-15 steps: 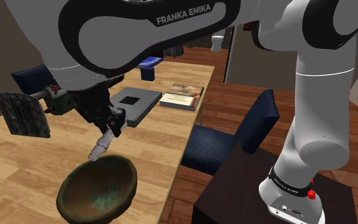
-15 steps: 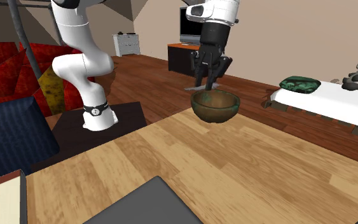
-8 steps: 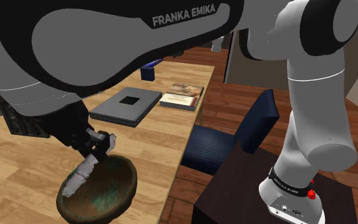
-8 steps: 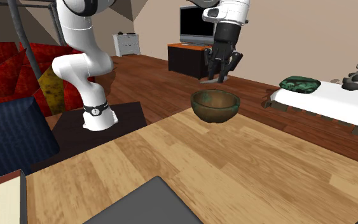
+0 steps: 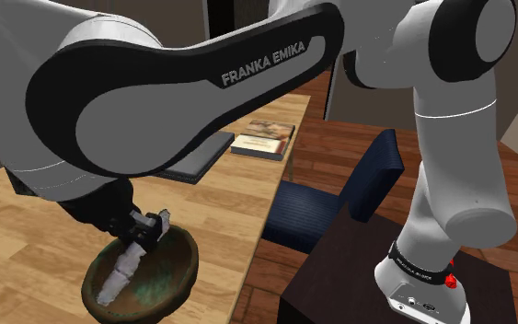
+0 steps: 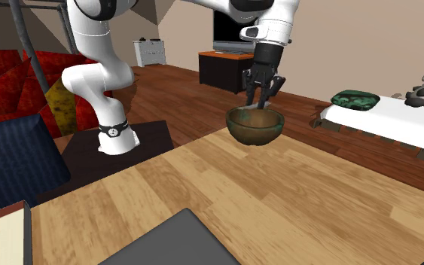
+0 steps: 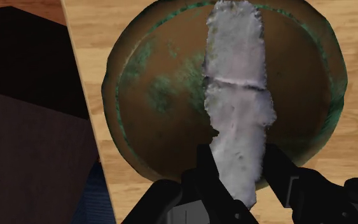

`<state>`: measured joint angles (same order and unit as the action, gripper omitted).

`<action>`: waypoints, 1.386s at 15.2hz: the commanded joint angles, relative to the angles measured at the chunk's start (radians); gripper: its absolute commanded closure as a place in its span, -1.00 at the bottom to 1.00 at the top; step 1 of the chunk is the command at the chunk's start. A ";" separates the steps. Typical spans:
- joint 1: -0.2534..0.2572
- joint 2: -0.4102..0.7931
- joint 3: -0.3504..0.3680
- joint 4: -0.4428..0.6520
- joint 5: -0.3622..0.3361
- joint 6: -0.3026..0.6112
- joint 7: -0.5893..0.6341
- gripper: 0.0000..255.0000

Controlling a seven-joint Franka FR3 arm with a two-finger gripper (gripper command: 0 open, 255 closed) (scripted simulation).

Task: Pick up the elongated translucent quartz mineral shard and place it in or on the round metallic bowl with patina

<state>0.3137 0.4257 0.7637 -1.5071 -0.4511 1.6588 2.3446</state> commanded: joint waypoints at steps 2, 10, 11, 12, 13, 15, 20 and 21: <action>-0.003 0.006 -0.003 -0.034 -0.006 0.037 0.011 1.00; -0.006 0.018 -0.008 -0.073 -0.017 0.082 0.025 1.00; -0.006 0.018 -0.008 -0.073 -0.017 0.082 0.025 1.00; -0.006 0.018 -0.008 -0.073 -0.017 0.082 0.025 1.00; -0.006 0.018 -0.008 -0.073 -0.017 0.082 0.025 1.00; -0.006 0.018 -0.008 -0.072 -0.017 0.081 0.025 -1.00; -0.007 0.018 -0.008 -0.073 -0.017 0.082 0.025 -1.00; 0.002 0.017 -0.005 -0.041 -0.013 0.050 0.020 -1.00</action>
<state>0.3096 0.4413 0.7576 -1.5642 -0.4650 1.7244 2.3652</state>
